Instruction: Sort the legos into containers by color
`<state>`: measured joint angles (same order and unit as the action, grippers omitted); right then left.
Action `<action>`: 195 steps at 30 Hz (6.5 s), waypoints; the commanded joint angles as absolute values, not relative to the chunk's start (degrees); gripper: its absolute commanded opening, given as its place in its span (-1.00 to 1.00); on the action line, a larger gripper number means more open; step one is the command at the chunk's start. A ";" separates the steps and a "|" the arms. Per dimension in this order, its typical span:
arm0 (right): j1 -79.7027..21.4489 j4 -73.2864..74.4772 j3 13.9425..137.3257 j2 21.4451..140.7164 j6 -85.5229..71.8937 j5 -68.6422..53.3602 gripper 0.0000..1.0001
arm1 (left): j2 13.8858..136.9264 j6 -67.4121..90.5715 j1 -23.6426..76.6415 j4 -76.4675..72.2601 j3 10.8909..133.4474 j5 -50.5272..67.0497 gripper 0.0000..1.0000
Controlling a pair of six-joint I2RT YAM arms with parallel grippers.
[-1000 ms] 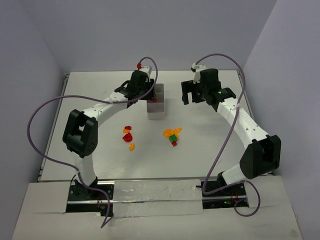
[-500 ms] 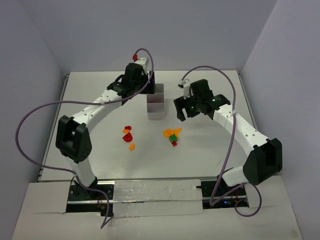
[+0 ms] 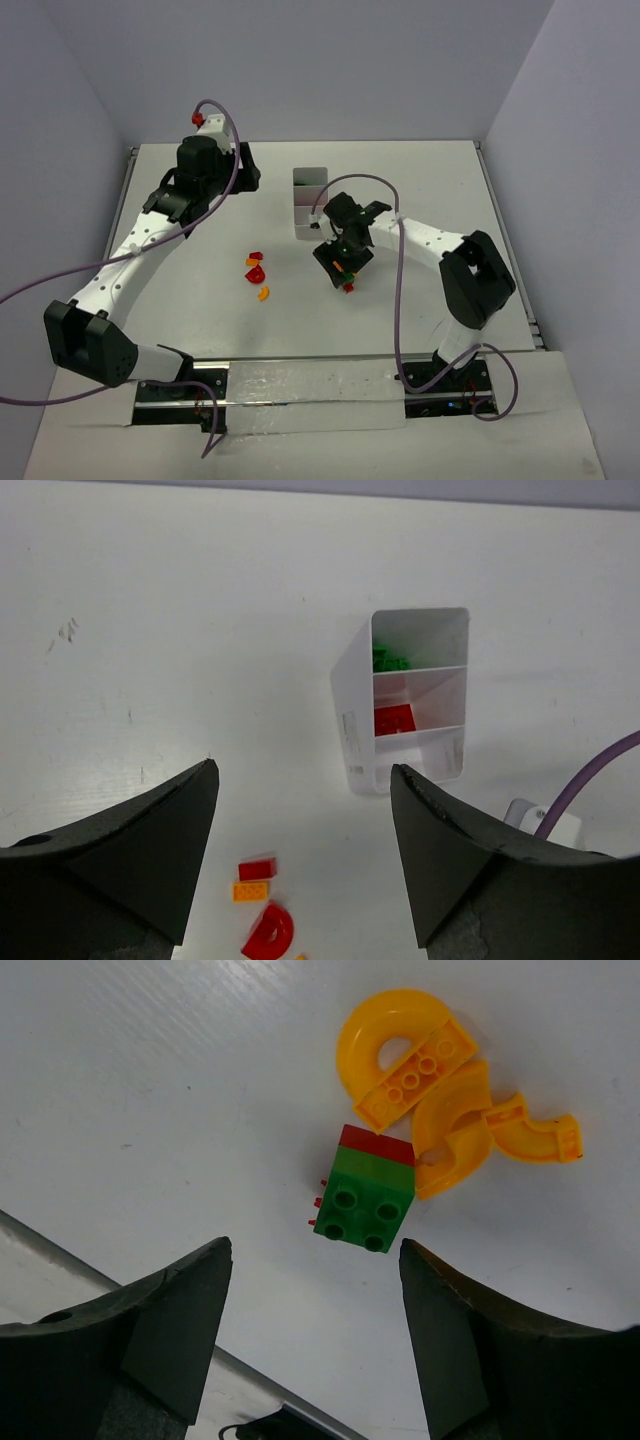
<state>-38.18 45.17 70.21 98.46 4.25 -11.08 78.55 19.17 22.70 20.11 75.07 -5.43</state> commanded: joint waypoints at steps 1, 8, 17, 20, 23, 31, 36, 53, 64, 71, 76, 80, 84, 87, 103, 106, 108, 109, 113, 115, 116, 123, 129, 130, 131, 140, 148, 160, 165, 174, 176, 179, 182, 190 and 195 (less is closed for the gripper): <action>-38.75 45.60 73.74 100.83 3.14 -9.76 0.46 | 77.08 18.01 22.32 19.60 73.73 -5.62 0.57; -38.67 44.21 74.78 104.28 2.63 -8.11 0.34 | 77.08 17.93 22.07 19.08 71.99 -5.28 0.57; -38.58 43.77 75.15 105.56 2.90 -6.59 -0.07 | 77.52 17.58 21.80 18.37 71.28 -5.01 0.57; -38.58 43.68 75.06 103.81 2.97 -6.82 -0.48 | 77.39 17.18 21.72 18.06 70.89 -4.56 0.54; -38.60 43.52 75.15 99.68 3.81 -8.52 -0.83 | 77.10 15.48 21.29 18.16 70.16 -3.05 0.47; -36.72 41.83 80.87 88.69 6.35 -24.05 -1.00 | 74.30 2.71 15.43 21.67 66.84 38.51 0.59; -36.12 39.20 82.72 85.87 7.64 -36.20 -1.00 | 72.50 0.62 14.94 19.78 62.58 60.63 0.82; -36.29 36.00 85.06 86.01 3.53 -57.10 -1.00 | 70.40 3.39 17.38 10.23 56.51 76.43 0.65; -36.96 36.03 85.61 86.48 2.86 -58.49 -1.00 | 71.54 4.52 21.27 9.32 57.39 75.72 0.47; -36.92 36.56 85.52 87.09 2.90 -59.41 -1.00 | 72.07 6.15 21.88 7.82 58.18 75.33 0.19; -37.09 36.88 85.43 87.45 3.09 -59.59 -1.00 | 72.33 8.12 22.25 5.43 57.82 74.87 -0.11; -37.07 36.86 85.46 87.38 3.23 -58.92 -1.00 | 72.32 8.68 22.61 5.36 57.73 75.34 -0.50; -36.16 37.42 86.13 87.54 3.34 -57.79 -1.00 | 72.18 3.94 22.68 11.32 57.90 74.90 -1.00; -33.20 38.32 87.77 87.74 3.57 -57.63 -1.00 | 71.95 -2.69 22.62 18.36 57.74 73.24 -1.00; -17.84 34.67 91.13 88.85 -2.17 -37.85 -1.00 | 85.65 13.70 26.35 9.66 70.39 13.79 -1.00; -17.40 32.33 90.18 88.33 -4.40 -29.41 -1.00 | 91.55 18.98 30.43 11.06 76.95 -1.51 -0.99; -17.14 31.29 89.91 87.98 -5.01 -27.07 -1.00 | 94.11 19.70 31.82 11.33 79.72 -5.07 -0.99; -17.14 30.76 89.83 87.89 -5.53 -25.83 -1.00 | 95.02 21.17 32.78 11.07 81.11 -5.98 -1.00; -17.14 30.15 90.61 88.73 -5.86 -19.36 -1.00 | 99.92 22.35 34.94 9.00 83.39 -10.60 -1.00; -17.14 29.90 90.87 89.11 -5.89 -16.28 -1.00 | 102.47 23.00 35.32 9.13 84.92 -12.00 -1.00; -17.14 29.60 90.82 89.12 -5.89 -15.33 -1.00 | 103.64 23.20 35.33 9.71 86.00 -12.26 -1.00; -17.14 28.45 90.15 89.03 -5.71 -13.09 -1.00 | 109.21 23.30 35.51 12.12 91.01 -14.38 -0.83; -17.14 27.77 90.36 89.63 -5.60 -10.96 -1.00 | 111.13 23.62 35.62 13.58 92.97 -13.53 -0.29; -17.14 27.77 90.59 89.81 -5.54 -10.66 -1.00 | 111.02 23.56 35.68 13.70 93.15 -13.29 -0.12; -17.14 27.69 90.93 90.22 -5.54 -10.48 -1.00 | 110.93 23.40 35.68 13.79 93.16 -12.95 -0.05; -17.35 28.48 95.48 93.71 -5.90 -8.14 -1.00 | 106.60 21.93 35.83 16.02 94.36 -12.96 0.65; -24.76 28.92 103.13 101.68 -3.86 -1.00 -1.00 | 90.09 23.41 28.78 17.25 88.80 -8.35 0.91; -34.15 20.96 107.47 115.55 -0.66 15.63 -0.99 | 79.34 27.60 6.22 21.23 77.27 9.40 0.99; -35.22 19.07 107.52 117.75 -0.64 18.93 -0.85 | 80.28 28.24 4.77 20.97 76.55 12.16 0.99; -35.33 17.31 107.93 120.23 -0.70 21.27 -0.74 | 80.86 28.48 4.66 19.78 76.20 12.92 0.99; -35.33 17.23 108.36 120.83 -0.70 21.36 -0.63 | 80.77 28.39 4.66 19.69 76.03 12.75 0.98; -35.33 17.25 109.37 121.59 -0.72 21.25 -0.43 | 80.86 28.30 4.66 19.61 75.85 12.48 0.98; -35.33 17.49 110.21 122.25 -0.88 21.10 -0.27 | 80.95 28.21 4.66 19.60 75.85 12.39 0.99; -35.38 18.06 110.97 122.34 -1.32 20.38 0.18 | 80.64 28.04 4.66 19.60 75.59 12.04 0.98; -35.66 18.84 110.85 120.72 -1.56 19.39 0.36 | 79.86 27.53 4.66 19.35 74.83 11.87 0.99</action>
